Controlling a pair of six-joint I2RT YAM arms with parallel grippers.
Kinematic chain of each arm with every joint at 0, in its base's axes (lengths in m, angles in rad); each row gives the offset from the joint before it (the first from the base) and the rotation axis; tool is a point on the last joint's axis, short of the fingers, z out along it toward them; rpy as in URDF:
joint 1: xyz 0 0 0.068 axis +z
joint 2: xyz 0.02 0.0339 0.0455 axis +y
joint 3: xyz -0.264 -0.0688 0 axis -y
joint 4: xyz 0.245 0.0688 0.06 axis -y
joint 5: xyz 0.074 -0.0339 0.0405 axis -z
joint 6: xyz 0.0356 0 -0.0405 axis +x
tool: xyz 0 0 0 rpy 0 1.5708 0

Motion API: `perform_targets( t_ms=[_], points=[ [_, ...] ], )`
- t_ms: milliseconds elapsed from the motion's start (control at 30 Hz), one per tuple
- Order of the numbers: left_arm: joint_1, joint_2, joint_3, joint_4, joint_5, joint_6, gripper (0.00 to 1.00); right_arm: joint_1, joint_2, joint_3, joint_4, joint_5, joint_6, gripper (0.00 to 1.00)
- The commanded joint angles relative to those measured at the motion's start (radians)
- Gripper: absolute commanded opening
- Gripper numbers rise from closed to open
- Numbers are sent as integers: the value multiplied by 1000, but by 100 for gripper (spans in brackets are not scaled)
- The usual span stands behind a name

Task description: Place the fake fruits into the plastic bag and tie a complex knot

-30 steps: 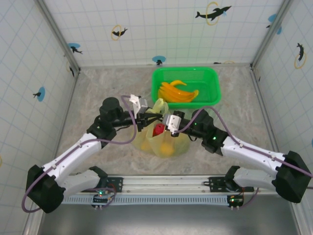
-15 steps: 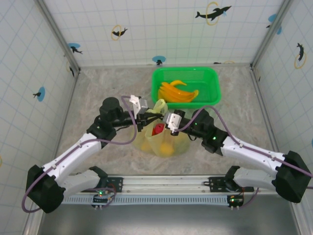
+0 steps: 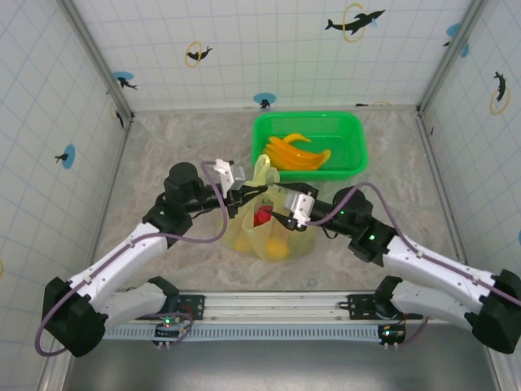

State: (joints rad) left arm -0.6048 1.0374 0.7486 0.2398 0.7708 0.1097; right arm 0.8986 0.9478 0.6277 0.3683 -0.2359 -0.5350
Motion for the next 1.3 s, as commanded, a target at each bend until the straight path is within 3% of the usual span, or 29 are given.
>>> perform_targets(
  t_ms=[0,100,200,267,367,433,600,733,867,933,967,1267],
  points=[
    [1,-21,12,-1,-23,81,0,-39,-65,1,30,-43,125,71],
    [-2,-12,18,-16,-19,112,0,-79,-39,79,64,3,383,73],
    [-26,-12,20,-53,-47,172,0,-129,43,248,-61,-22,615,74],
    [-43,-13,21,-72,-62,198,0,-156,103,329,-117,-90,708,72],
    [-53,-10,29,-97,-68,218,0,-161,162,389,-139,-90,812,69],
    [-55,-13,29,-99,-77,223,0,-182,195,431,-168,-187,855,69],
    [-55,-10,33,-100,-93,225,0,-187,244,475,-243,-299,871,67],
    [-55,-15,33,-102,-102,228,0,-188,243,477,-284,-300,872,58],
    [-55,-6,36,-103,-114,221,0,-187,249,486,-319,-329,881,30],
    [-55,2,43,-106,-121,206,0,-185,243,491,-327,-313,868,4],
    [-55,4,44,-105,-123,195,0,-187,229,484,-322,-281,863,0],
    [-53,-7,13,-61,-127,91,0,-202,110,422,-269,-88,797,0]
  ],
)
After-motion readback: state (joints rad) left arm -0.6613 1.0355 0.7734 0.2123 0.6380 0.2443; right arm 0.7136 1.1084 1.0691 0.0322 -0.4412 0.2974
